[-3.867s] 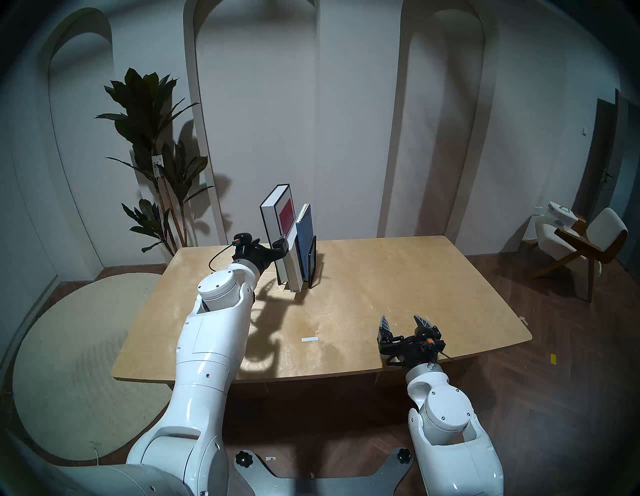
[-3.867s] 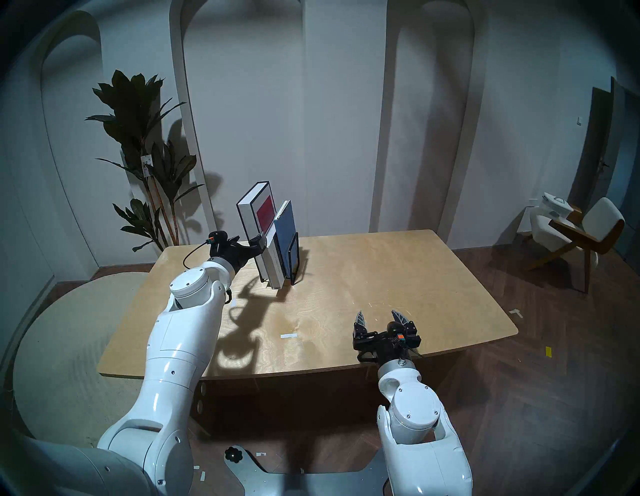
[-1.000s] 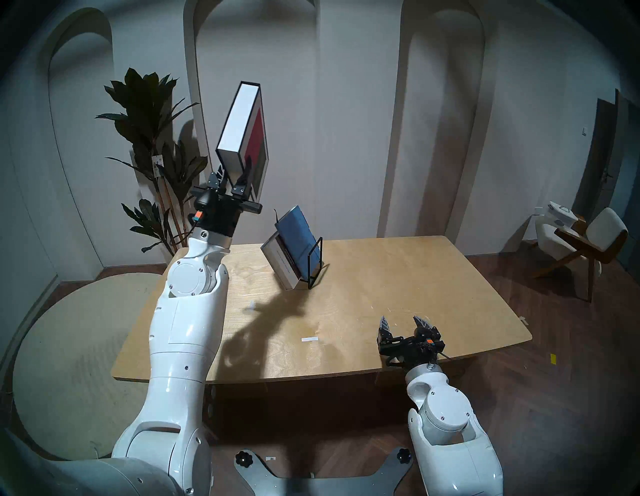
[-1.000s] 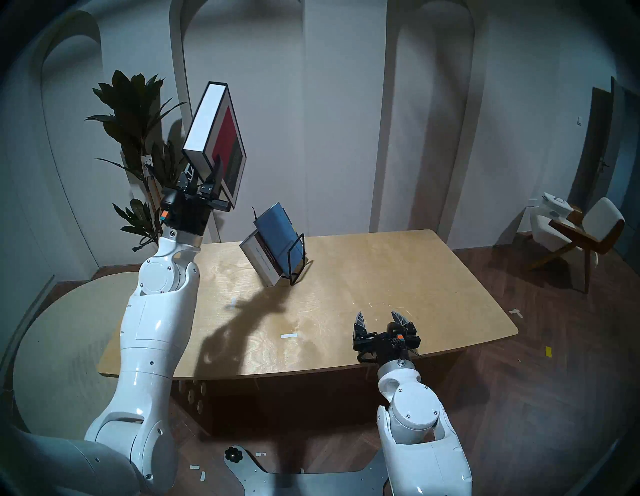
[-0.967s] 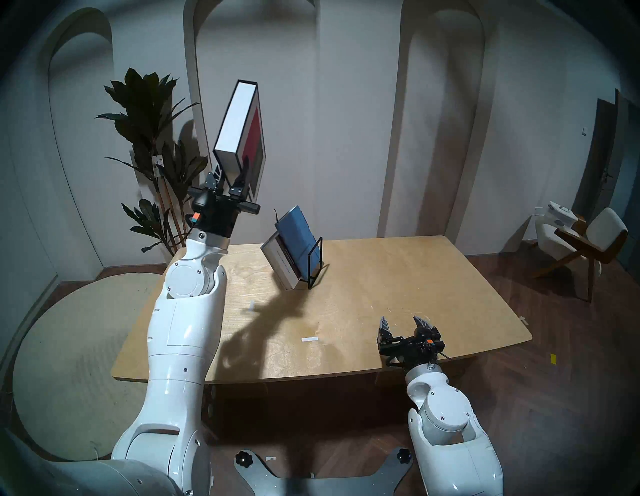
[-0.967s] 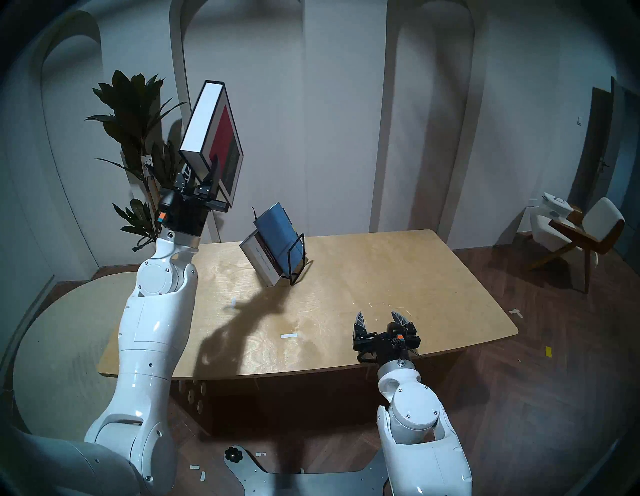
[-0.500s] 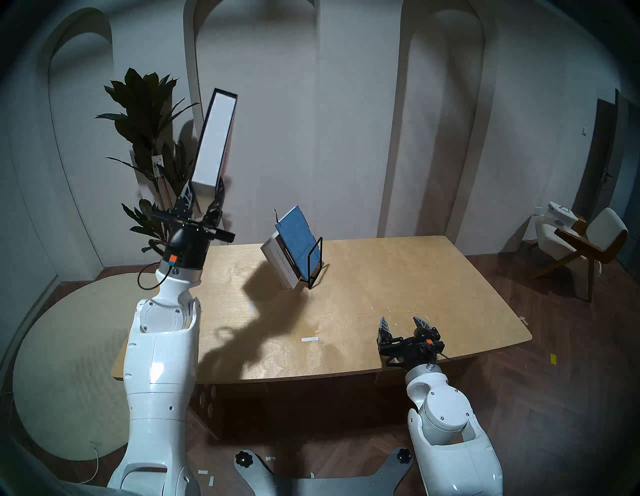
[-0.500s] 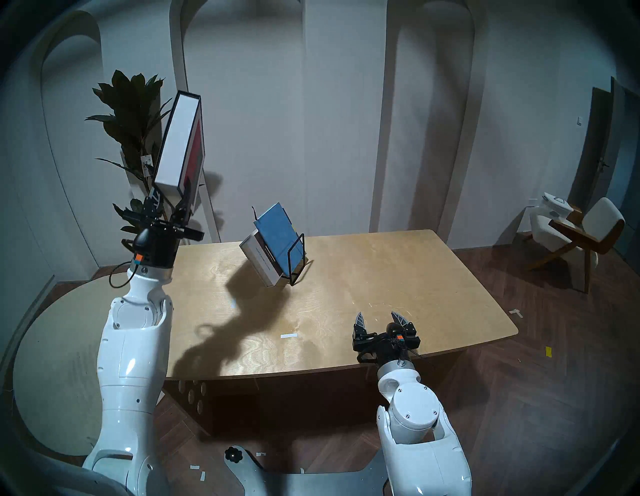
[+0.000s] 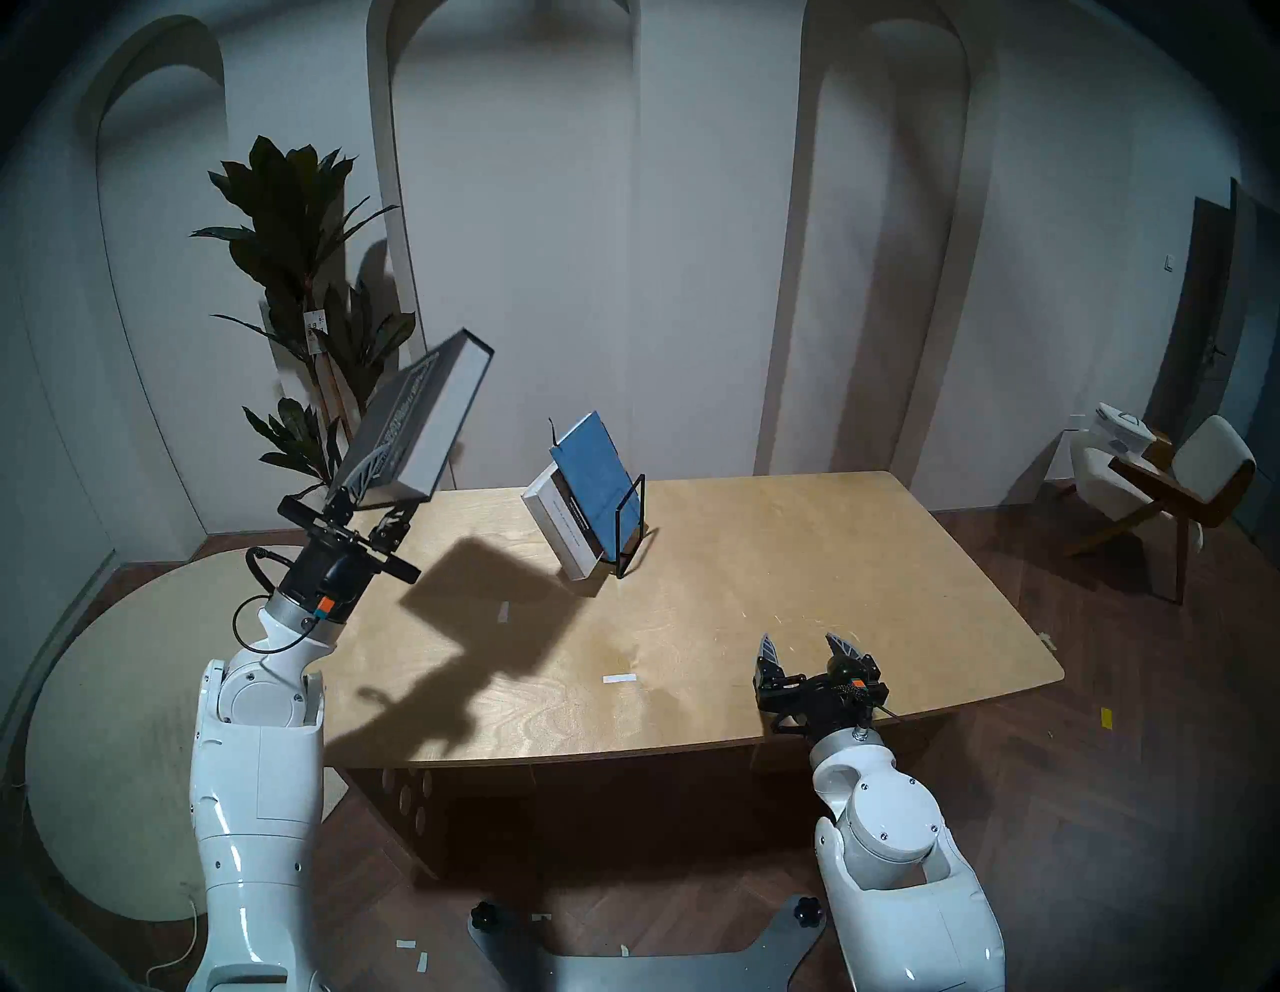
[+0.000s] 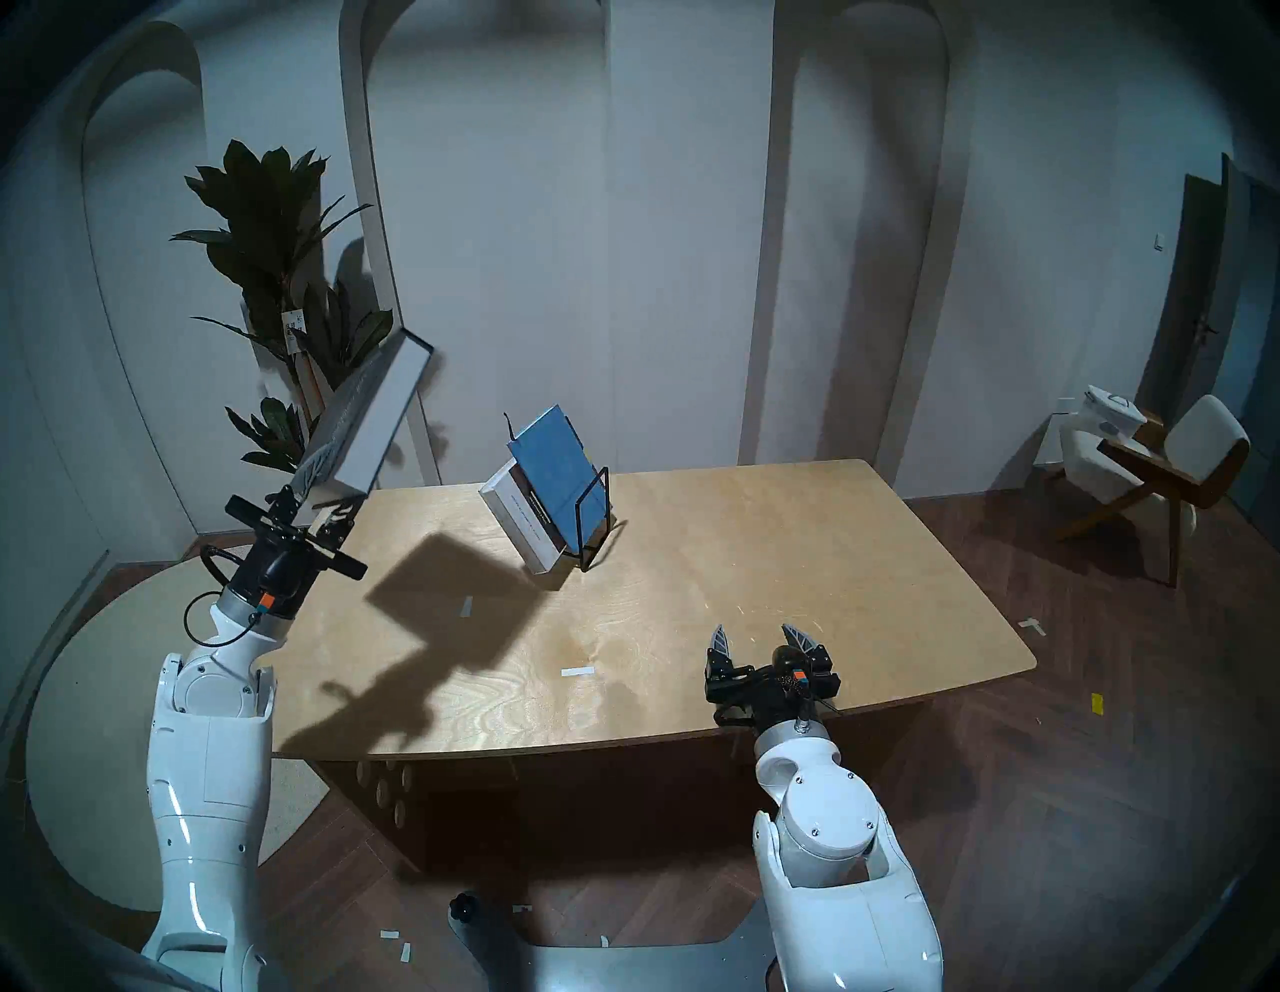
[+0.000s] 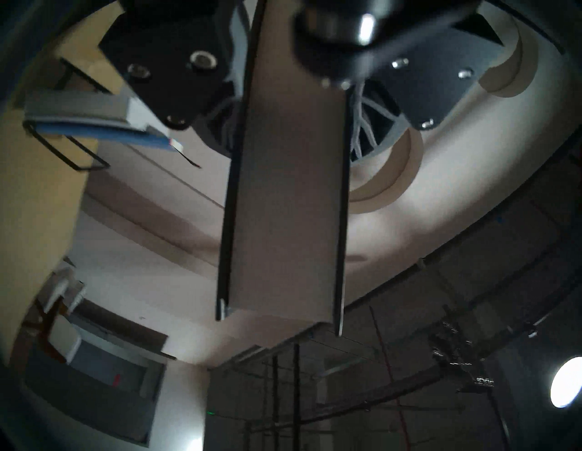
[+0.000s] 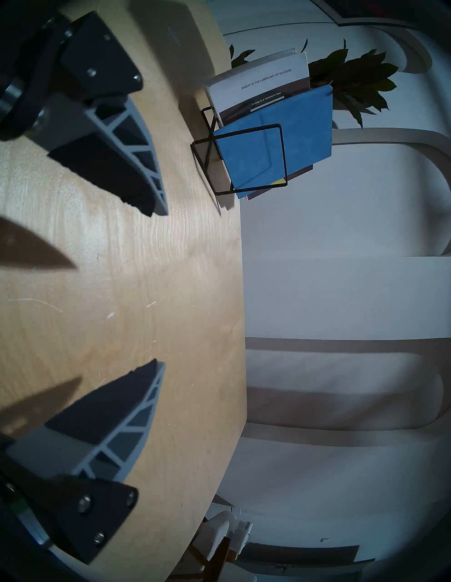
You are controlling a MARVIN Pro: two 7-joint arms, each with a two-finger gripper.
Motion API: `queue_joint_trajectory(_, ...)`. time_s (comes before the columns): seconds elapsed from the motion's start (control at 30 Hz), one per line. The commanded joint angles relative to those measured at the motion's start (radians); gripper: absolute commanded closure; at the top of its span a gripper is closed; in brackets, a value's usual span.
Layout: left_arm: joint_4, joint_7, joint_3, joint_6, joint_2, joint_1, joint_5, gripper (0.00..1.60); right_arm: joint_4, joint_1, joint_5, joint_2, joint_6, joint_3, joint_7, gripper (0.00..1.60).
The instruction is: Stack the books into one stack
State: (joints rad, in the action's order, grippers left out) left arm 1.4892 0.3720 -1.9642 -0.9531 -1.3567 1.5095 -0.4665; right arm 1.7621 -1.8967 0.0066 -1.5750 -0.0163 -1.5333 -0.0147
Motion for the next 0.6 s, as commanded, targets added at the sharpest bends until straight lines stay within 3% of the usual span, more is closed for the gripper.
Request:
queue_joint_trajectory(0.0, -0.034, 0.029, 0.007, -0.007, 0.061, 0.013, -0.120, 1.60, 0.018, 0.009, 0.000, 0.000, -0.006, 0.000, 0.000, 0.00)
queue_joint_trajectory(0.33, -0.145, 0.084, 0.042, -0.007, 0.147, 0.013, -0.366, 1.60, 0.015, 0.011, 0.000, 0.000, -0.006, 0.000, 0.000, 0.00)
queue_joint_trajectory(0.57, -0.178, 0.090, 0.087, -0.007, 0.176, -0.012, -0.489, 1.60, 0.014, 0.012, 0.000, 0.000, -0.006, 0.000, 0.000, 0.00)
